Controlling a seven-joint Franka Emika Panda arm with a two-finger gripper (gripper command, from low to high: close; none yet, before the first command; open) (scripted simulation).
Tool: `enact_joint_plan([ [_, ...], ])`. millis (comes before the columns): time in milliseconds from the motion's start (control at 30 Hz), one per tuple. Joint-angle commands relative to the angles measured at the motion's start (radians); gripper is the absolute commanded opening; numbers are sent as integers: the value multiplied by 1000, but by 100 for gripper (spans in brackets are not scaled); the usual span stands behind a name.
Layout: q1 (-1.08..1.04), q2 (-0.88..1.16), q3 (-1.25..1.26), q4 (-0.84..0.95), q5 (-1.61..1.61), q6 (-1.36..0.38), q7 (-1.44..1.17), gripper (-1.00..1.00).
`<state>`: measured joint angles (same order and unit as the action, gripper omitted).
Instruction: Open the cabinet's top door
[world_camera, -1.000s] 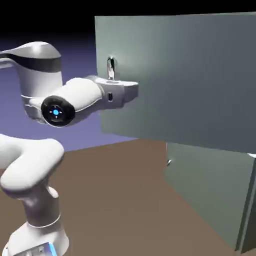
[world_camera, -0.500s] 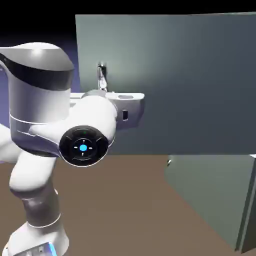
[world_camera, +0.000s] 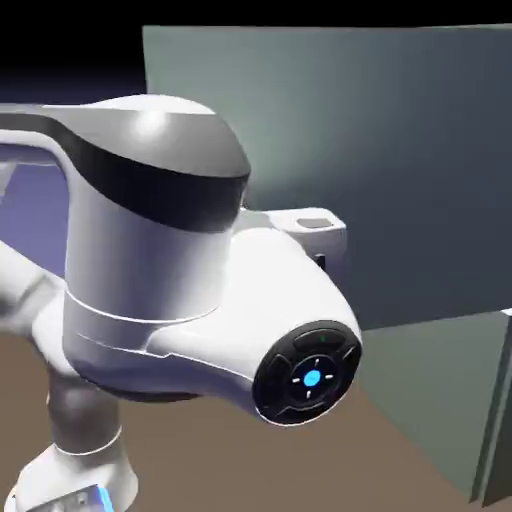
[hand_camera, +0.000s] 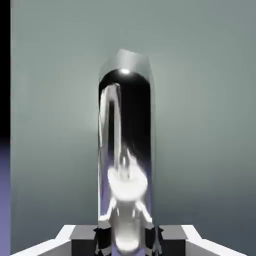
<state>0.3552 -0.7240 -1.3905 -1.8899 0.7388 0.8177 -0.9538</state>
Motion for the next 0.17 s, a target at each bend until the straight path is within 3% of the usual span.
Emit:
enact_joint_plan([
  [0, 36, -7, -25, 26, -6, -11, 7, -100],
  [133, 181, -48, -114, 139, -29, -59, 47, -100],
])
